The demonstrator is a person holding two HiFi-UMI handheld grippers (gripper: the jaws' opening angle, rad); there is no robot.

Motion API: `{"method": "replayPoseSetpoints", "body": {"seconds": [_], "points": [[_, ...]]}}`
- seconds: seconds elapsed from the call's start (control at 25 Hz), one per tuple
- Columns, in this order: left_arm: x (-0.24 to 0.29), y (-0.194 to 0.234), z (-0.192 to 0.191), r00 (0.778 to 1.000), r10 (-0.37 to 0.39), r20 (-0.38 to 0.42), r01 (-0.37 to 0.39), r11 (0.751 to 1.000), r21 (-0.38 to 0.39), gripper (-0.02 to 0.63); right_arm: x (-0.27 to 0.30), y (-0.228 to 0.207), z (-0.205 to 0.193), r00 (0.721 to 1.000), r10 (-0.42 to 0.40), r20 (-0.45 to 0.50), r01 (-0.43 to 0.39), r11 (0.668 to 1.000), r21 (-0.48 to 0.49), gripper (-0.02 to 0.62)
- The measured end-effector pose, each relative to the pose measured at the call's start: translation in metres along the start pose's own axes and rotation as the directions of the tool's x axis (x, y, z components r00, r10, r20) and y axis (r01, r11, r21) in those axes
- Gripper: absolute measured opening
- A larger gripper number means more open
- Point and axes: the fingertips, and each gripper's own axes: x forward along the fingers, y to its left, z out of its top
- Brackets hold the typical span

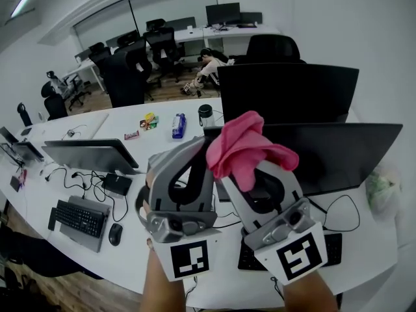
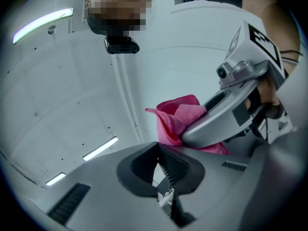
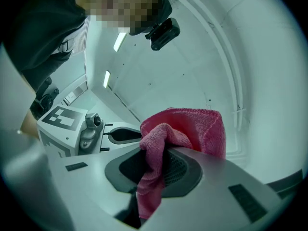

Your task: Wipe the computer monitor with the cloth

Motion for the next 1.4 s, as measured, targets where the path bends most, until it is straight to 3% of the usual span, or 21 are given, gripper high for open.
{"method": "replayPoseSetpoints", "body": {"seconds": [0.24,0.64,1.0,1.4], "points": [[0.005,-0.001,-0.017,0.999,0.006,-0.032,-0.005,1.000,0.028,0.006,0.014,-0.005,-0.018,1.000,0.022,-0.007,-0.022,0.999,0.049,0.064],[0.016,-0.025,-0.045,0.997,-0.030,-0.070,0.031,0.999,0.020,0.006,0.022,-0.027,-0.083,0.986,-0.010,-0.167,0.037,0.987,0.159,0.063],[0.034,-0.046,-0.045,0.995,-0.035,-0.097,0.036,0.999,0.013,0.006,0.007,-0.060,-0.092,0.984,-0.048,-0.169,0.083,0.975,0.207,0.063],[0.058,-0.077,-0.019,0.994,-0.051,-0.095,0.052,0.999,0.007,0.006,-0.028,-0.097,-0.095,0.981,-0.071,-0.181,0.111,0.970,0.217,0.063]]}}
